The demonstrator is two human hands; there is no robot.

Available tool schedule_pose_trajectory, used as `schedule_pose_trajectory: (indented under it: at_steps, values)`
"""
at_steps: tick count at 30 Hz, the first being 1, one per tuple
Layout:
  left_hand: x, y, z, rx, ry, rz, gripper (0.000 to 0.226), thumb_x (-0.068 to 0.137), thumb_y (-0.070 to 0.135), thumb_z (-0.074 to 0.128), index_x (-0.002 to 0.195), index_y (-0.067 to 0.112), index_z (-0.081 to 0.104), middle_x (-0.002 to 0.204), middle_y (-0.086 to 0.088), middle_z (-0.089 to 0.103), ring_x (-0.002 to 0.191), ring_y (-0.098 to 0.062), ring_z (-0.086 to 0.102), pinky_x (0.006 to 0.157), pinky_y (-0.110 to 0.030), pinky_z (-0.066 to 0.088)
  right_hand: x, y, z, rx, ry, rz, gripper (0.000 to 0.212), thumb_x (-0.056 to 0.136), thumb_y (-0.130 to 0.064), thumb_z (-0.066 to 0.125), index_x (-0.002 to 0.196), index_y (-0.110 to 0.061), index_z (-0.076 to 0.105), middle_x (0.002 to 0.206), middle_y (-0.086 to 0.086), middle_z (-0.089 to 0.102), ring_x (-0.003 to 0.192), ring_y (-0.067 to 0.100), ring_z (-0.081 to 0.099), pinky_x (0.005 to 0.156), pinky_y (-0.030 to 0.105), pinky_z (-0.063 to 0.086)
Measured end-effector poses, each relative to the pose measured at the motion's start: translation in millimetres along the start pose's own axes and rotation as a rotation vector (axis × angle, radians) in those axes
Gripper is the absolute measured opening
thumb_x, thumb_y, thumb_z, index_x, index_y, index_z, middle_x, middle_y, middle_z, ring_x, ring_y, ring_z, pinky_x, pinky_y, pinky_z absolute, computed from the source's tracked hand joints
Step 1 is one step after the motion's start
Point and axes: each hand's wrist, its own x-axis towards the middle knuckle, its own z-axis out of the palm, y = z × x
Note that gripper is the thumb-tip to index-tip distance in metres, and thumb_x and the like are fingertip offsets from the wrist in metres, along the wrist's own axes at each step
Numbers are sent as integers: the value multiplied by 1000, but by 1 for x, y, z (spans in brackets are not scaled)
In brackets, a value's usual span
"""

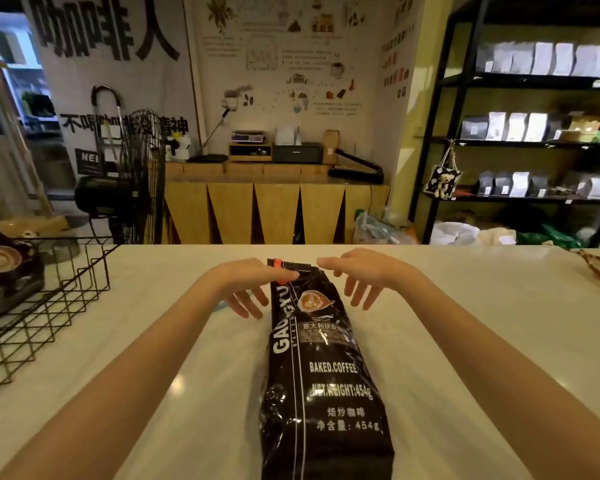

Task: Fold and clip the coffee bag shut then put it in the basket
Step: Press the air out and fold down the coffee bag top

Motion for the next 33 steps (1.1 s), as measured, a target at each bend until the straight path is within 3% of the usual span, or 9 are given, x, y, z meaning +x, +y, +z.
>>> schedule_pose_trajectory:
  at_steps: [3, 7, 10, 12, 17, 20, 25, 33]
  values:
    - [3, -10, 9, -123, -15, 59, 69, 66, 53, 69, 120, 12, 53, 106, -13, 68, 83, -24, 71, 69, -34, 59, -2, 7, 12, 72, -62, 69, 77, 79, -64, 47, 129, -5, 42, 112, 24, 62, 74, 28, 66, 58, 34, 57]
    - [7, -19, 21, -283, 7, 72, 54, 67, 43, 73, 108, 9, 59, 99, -12, 71, 81, -23, 69, 61, -31, 57, 1, 18, 27, 230, -112, 63, 69, 79, -62, 48, 128, -13, 47, 119, 17, 59, 80, 24, 61, 59, 32, 55]
    - [10, -22, 28, -316, -17, 69, 36, 71, 37, 71, 94, 11, 60, 91, -10, 71, 74, -21, 68, 57, -29, 55, 5, 23, 31, 350, -166, 49, 63, 78, -57, 54, 125, -16, 51, 103, 6, 60, 87, 21, 60, 66, 33, 54]
    - [10, -22, 30, -323, -14, 73, 23, 74, 31, 71, 83, 14, 57, 83, -7, 69, 67, -18, 66, 52, -26, 54, 7, 24, 32, 397, -196, 46, 59, 76, -51, 61, 122, -15, 54, 111, 8, 61, 94, 23, 60, 71, 35, 55]
    - [12, -22, 28, -367, -4, 82, 22, 73, 25, 72, 79, 11, 56, 70, -5, 69, 47, -10, 65, 43, -22, 50, 9, 27, 37, 517, -225, 62, 53, 74, -38, 70, 116, -9, 58, 114, 9, 63, 102, 23, 60, 82, 38, 54]
    - [10, -22, 24, -408, -48, 78, 22, 74, 21, 72, 83, 7, 58, 65, -5, 70, 46, -11, 65, 45, -23, 52, 7, 26, 38, 544, -169, 42, 54, 73, -35, 72, 116, -8, 54, 111, 10, 64, 100, 24, 61, 80, 39, 55]
    - [1, -17, 4, -508, -90, 139, 29, 76, 19, 69, 100, 4, 59, 86, -13, 74, 78, -26, 72, 66, -34, 59, -2, 12, 27, 590, -78, -85, 30, 76, -30, 70, 99, -13, 61, 96, 6, 70, 91, 21, 66, 73, 36, 56]
    - [-20, 22, -35, -624, 191, 394, 21, 74, 25, 70, 87, 9, 65, 70, -3, 75, 67, -17, 71, 67, -31, 57, -20, -27, -16, 629, 169, -379, 14, 76, -25, 70, 89, -20, 67, 84, 2, 74, 75, 15, 70, 58, 26, 54]
